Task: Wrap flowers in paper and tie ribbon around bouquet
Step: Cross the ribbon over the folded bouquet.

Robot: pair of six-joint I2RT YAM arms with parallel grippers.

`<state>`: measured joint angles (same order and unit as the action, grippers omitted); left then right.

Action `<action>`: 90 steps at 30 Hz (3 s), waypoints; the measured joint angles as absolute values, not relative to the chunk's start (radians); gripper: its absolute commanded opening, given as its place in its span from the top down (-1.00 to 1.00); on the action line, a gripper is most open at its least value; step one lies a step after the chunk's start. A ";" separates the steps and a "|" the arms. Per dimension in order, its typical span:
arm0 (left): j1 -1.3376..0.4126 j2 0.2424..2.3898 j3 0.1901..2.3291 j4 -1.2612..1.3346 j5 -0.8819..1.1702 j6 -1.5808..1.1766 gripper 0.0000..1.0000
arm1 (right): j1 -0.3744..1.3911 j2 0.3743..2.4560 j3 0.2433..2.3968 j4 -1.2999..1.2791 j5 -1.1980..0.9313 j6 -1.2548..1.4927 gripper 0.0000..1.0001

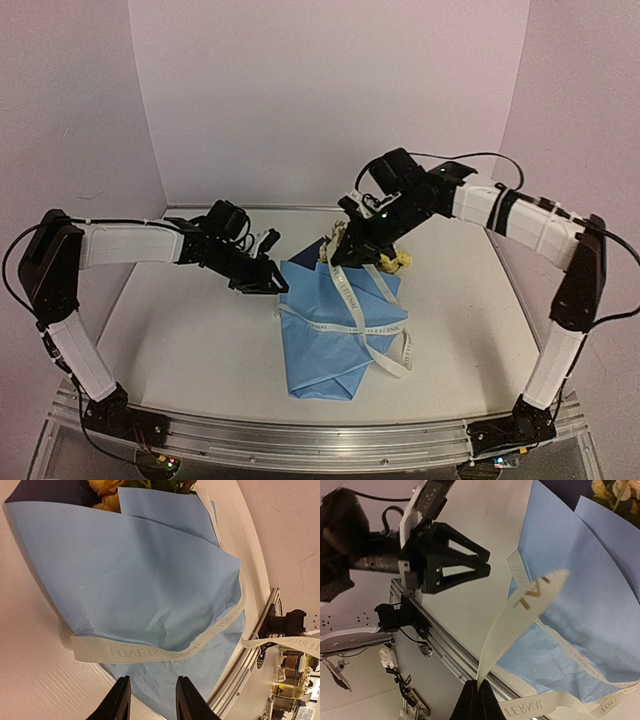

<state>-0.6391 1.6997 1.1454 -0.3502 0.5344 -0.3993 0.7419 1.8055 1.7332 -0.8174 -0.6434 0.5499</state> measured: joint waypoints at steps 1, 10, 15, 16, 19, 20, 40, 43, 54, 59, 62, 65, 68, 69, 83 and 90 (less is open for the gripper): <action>-0.648 1.700 1.136 -0.342 0.537 -0.405 0.27 | 0.732 1.858 1.768 -0.815 -0.669 0.550 1.00; -0.724 1.704 1.033 -0.266 0.557 -0.562 0.03 | 0.687 2.042 1.829 -0.813 -0.759 0.545 1.00; -0.728 1.750 1.036 -0.217 0.551 -0.691 0.06 | 0.670 2.048 1.829 -0.812 -0.763 0.535 1.00; -0.728 1.764 1.042 -0.217 0.544 -0.716 0.06 | 0.666 2.050 1.829 -0.812 -0.763 0.533 1.00; -0.730 1.806 1.067 -0.220 0.510 -0.785 0.05 | 0.656 2.062 1.829 -0.813 -0.760 0.522 1.00; -0.731 1.820 1.077 -0.219 0.492 -0.805 0.05 | 0.655 2.065 1.828 -0.813 -0.758 0.517 1.00; -0.759 1.918 1.191 -0.249 0.328 -0.914 1.00 | 0.653 2.110 1.806 -0.886 -0.749 0.359 0.96; -0.763 1.912 1.191 -0.252 0.321 -0.874 0.99 | 0.656 2.131 1.807 -0.896 -0.753 0.338 0.96; -0.765 1.771 1.137 -0.171 0.343 -0.722 1.00 | 0.720 2.178 1.906 -0.963 -0.692 0.243 0.91; -0.765 1.763 1.130 -0.130 0.372 -0.695 1.00 | 0.763 2.207 1.947 -0.967 -0.654 0.231 0.93; -0.763 1.763 1.119 -0.115 0.392 -0.696 1.00 | 0.771 2.231 1.949 -0.968 -0.618 0.232 0.73; -0.761 1.763 1.095 -0.098 0.400 -0.696 1.00 | 0.768 2.234 1.930 -0.966 -0.575 0.233 0.49; -0.757 1.763 1.075 -0.094 0.405 -0.698 1.00 | 0.765 2.216 1.893 -0.958 -0.540 0.238 0.31; -0.755 1.763 1.071 -0.092 0.408 -0.700 1.00 | 0.764 2.206 1.882 -0.958 -0.532 0.241 0.23; -0.737 1.763 1.063 -0.068 0.421 -0.703 1.00 | 0.762 2.193 1.967 -0.931 -0.408 0.265 0.22; -0.726 1.763 1.063 -0.067 0.425 -0.703 1.00 | 0.762 2.281 2.016 -0.928 -0.406 0.280 0.37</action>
